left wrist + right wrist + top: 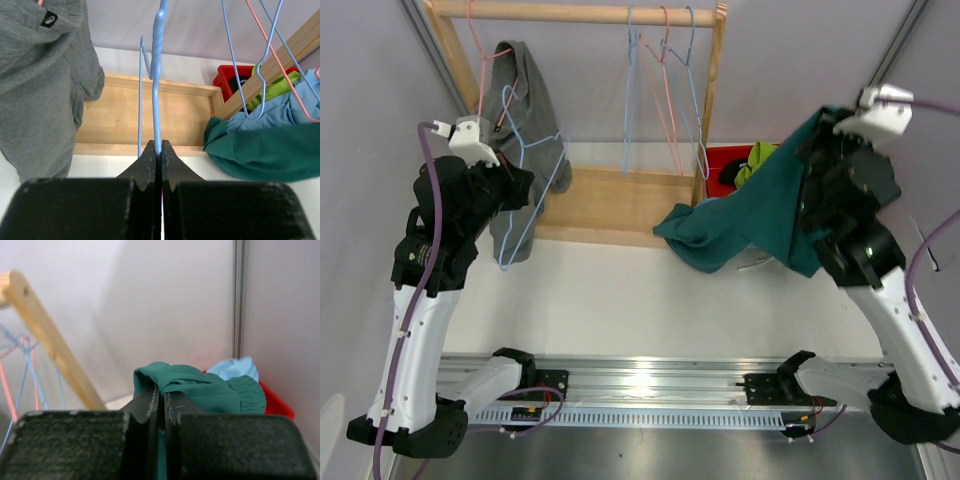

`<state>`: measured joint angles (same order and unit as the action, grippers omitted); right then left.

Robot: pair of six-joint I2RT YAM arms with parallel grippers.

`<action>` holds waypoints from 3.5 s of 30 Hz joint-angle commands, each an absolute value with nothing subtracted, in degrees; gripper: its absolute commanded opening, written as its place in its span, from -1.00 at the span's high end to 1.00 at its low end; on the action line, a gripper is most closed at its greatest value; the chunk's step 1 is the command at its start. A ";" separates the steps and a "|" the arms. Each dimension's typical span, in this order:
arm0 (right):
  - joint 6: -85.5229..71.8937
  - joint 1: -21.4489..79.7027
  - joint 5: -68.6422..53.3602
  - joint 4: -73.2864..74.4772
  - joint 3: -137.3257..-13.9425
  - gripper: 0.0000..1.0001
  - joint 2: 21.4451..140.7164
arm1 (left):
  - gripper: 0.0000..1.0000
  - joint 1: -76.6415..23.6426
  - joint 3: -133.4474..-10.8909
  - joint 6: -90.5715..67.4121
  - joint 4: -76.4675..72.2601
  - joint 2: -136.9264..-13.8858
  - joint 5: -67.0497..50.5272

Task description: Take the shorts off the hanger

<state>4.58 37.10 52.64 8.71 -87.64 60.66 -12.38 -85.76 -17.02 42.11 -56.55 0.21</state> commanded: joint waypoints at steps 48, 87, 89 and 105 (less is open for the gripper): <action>-25.30 12.80 16.26 3.42 -46.52 -0.99 50.74 | 1.00 -26.10 -139.43 -17.05 35.59 -103.41 3.60; -26.02 30.85 23.38 15.91 -44.38 -0.99 33.93 | -0.55 -2.47 -119.71 -11.34 39.20 -82.09 7.48; -25.75 30.85 23.29 16.17 -44.56 -0.99 34.10 | -0.54 -1.06 -120.93 -11.34 39.20 -83.75 7.03; -23.47 30.85 24.61 18.99 -45.26 -0.99 34.28 | -0.47 3.52 -137.37 -12.48 44.30 -98.61 4.31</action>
